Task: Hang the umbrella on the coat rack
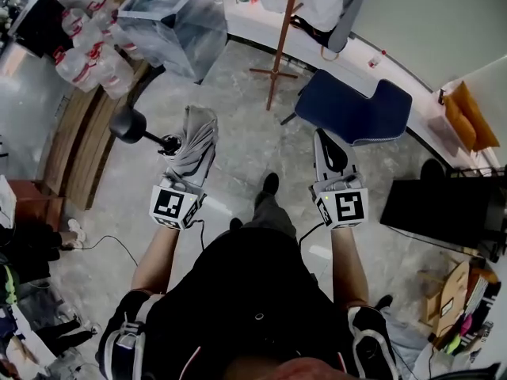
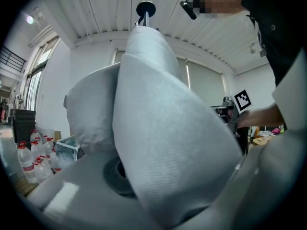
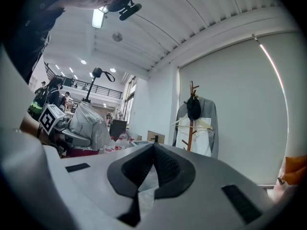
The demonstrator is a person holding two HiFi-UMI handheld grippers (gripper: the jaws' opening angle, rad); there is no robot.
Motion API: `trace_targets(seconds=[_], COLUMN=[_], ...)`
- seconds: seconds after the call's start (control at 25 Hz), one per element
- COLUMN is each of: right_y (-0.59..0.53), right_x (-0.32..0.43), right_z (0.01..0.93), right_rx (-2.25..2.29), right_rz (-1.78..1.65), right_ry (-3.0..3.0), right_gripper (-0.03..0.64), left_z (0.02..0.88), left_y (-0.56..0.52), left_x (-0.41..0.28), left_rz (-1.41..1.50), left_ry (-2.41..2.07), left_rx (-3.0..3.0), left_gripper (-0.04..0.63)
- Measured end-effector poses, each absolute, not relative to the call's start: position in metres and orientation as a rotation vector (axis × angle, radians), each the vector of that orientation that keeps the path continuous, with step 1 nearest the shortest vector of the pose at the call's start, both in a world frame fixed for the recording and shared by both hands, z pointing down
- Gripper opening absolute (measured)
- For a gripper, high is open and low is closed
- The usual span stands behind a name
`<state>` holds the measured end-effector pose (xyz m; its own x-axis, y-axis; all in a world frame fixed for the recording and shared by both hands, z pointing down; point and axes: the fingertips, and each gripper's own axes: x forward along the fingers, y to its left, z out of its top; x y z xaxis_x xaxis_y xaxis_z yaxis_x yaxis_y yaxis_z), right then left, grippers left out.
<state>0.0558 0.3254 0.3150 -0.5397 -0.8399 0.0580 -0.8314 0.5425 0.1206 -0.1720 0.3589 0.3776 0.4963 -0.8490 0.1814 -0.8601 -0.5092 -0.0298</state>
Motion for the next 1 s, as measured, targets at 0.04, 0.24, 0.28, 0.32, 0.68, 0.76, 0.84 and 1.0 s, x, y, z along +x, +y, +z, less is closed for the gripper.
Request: trace_targets(seconds=[0.04, 0.24, 0.28, 0.32, 0.68, 0.76, 0.84, 1.0], right_y=[0.31, 0.235, 0.221, 0.208, 0.125, 0.111, 0.096, 0.064], right_x=[0.06, 0.079, 0.082, 0.084, 0.085, 0.081, 0.079, 0.072], right_z=[0.315, 0.315, 0.314, 0.312, 0.306, 0.308, 0.309, 0.311], right_rx=[1.453, 1.422, 1.406, 1.388, 1.244, 1.234, 1.243, 1.299], right_rz=[-0.117, -0.115, -0.11, -0.107, -0.11, -0.115, -0.111, -0.106], right_ry=[-2.67, -2.698, -2.71, -2.722, -2.768, -2.763, -2.754, -2.727], right_gripper=[0.002, 0.002, 0.002, 0.002, 0.002, 0.002, 0.002, 0.002], left_z=[0.376, 0.371, 0.371, 0.37, 0.373, 0.38, 0.388, 0.407], left_y=[0.344, 0.27, 0.254, 0.24, 0.127, 0.105, 0.083, 0.035], left_x=[-0.168, -0.14, -0.134, -0.129, -0.107, -0.106, -0.106, -0.106], left_rz=[0.26, 0.238, 0.239, 0.242, 0.289, 0.308, 0.323, 0.33], left_ry=[-1.535, -1.57, -1.574, -1.581, -1.583, -1.572, -1.549, -1.457], left_rx=[2.663, 2.653, 2.649, 2.648, 2.665, 2.671, 2.684, 2.721], left_gripper=[0.094, 0.094, 0.094, 0.094, 0.094, 0.094, 0.094, 0.094])
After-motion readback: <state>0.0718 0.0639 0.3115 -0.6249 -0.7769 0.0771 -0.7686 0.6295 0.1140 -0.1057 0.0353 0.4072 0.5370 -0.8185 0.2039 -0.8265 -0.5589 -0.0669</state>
